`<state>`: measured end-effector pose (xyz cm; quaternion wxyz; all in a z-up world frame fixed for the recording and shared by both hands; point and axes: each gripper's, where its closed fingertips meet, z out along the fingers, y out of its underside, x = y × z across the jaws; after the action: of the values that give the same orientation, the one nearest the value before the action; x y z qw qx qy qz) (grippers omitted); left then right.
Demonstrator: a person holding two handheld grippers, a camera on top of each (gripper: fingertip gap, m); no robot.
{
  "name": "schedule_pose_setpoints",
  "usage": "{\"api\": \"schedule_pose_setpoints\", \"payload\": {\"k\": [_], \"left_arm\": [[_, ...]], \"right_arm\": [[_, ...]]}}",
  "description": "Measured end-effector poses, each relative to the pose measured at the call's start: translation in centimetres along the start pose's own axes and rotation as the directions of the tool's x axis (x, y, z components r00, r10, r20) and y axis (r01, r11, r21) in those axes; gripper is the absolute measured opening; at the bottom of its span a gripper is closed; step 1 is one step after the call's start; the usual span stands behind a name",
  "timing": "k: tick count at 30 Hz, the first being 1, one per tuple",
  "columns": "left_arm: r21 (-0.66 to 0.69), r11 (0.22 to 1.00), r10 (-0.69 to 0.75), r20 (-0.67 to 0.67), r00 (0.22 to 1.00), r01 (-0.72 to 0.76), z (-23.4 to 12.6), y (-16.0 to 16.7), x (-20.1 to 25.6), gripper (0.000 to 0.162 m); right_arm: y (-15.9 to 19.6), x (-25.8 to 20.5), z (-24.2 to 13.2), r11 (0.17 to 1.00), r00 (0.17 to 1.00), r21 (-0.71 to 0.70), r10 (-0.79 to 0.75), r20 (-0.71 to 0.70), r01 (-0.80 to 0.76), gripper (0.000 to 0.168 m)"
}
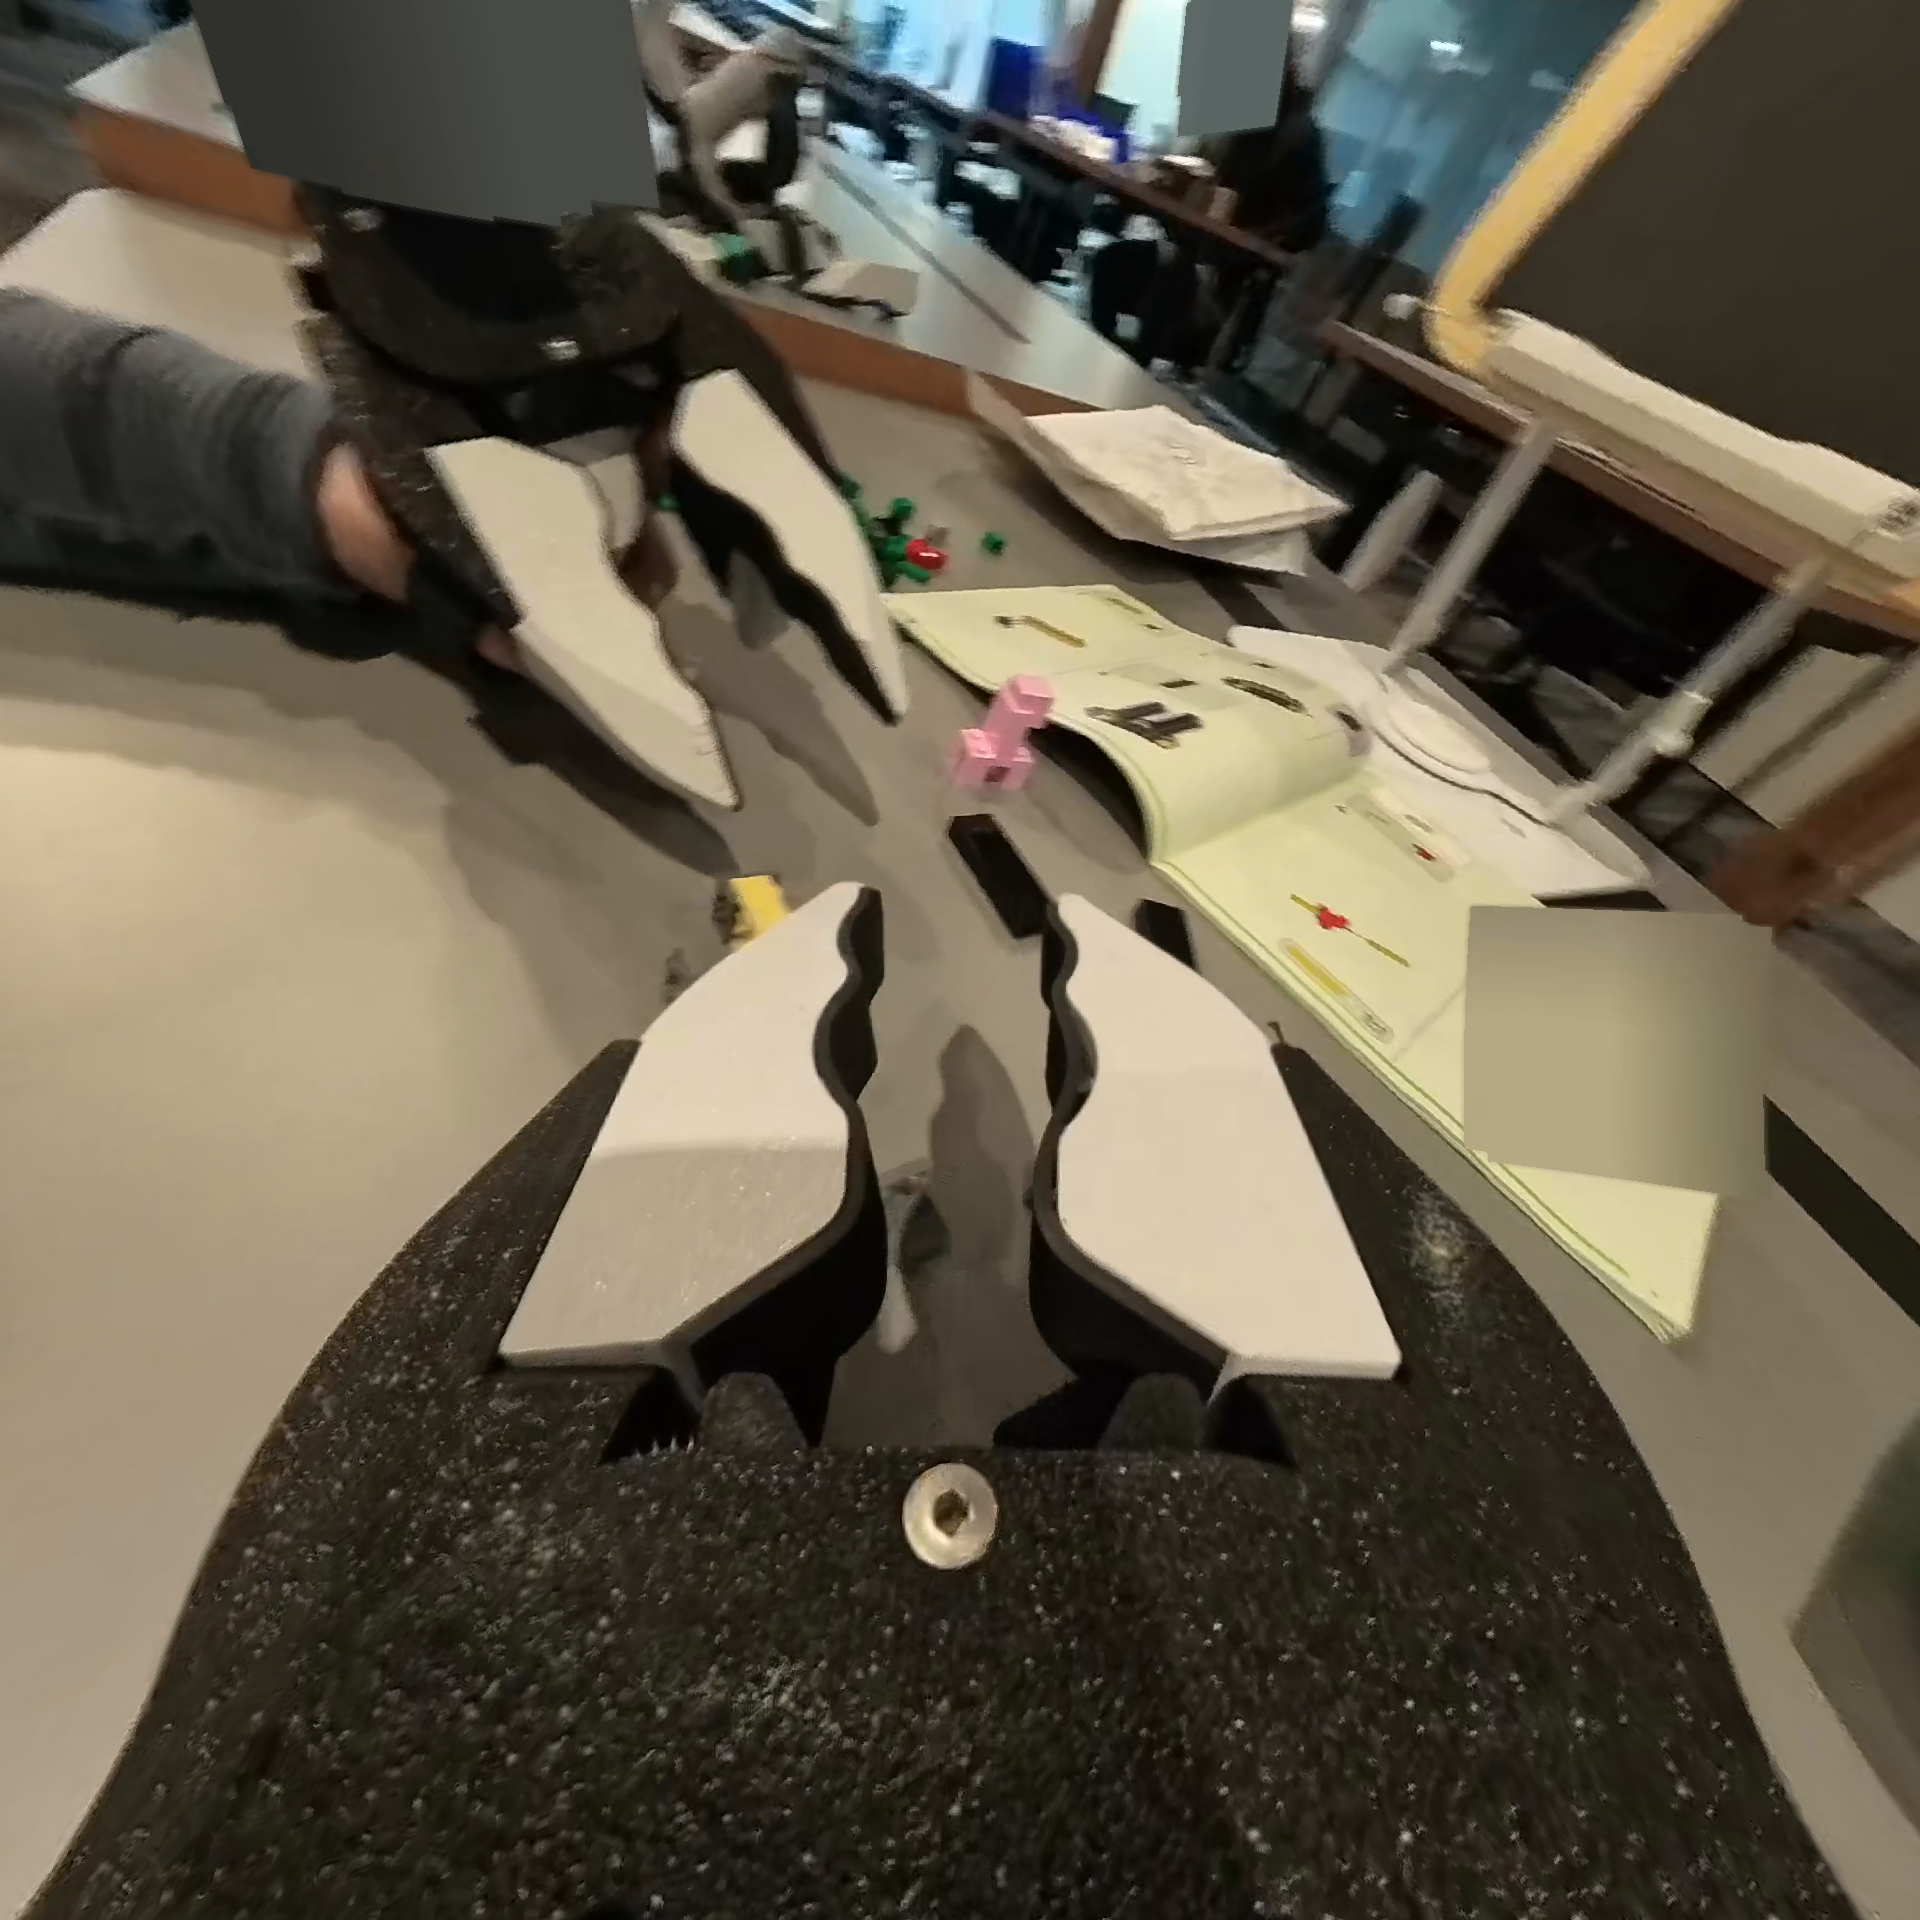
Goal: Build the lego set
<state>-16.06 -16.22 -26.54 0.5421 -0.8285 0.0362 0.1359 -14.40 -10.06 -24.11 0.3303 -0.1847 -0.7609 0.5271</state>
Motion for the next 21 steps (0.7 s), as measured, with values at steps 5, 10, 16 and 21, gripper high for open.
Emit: {"api": "schedule_pose_setpoints", "payload": {"k": [5,10,16,21], "left_arm": [[-0.019,0.999,-0.031,0.092,0.995,0.033,-0.2,-0.1,-1.1,0.05],[-0.055,0.995,-0.071,0.22,0.973,0.085,-0.3,0.0,-2.3,0.056],[-0.088,0.992,-0.065,0.3,0.952,0.096,0.6,0.1,-2.2,0.059],[-0.114,0.989,-0.051,0.323,0.945,0.092,0.9,0.6,-2.2,0.06]], "right_arm": [[-0.1,2.0,-0.3,0.998,0.985,0.001,0.062,-0.163,-0.062,0.028],[0.0,3.8,-0.5,0.987,0.926,0.005,0.152,-0.345,-0.16,0.033],[-0.3,3.4,0.0,0.99,0.912,0.0,0.131,-0.389,-0.142,0.037],[-0.3,3.5,-0.1,0.986,0.912,0.021,0.162,-0.376,-0.166,0.036]]}}
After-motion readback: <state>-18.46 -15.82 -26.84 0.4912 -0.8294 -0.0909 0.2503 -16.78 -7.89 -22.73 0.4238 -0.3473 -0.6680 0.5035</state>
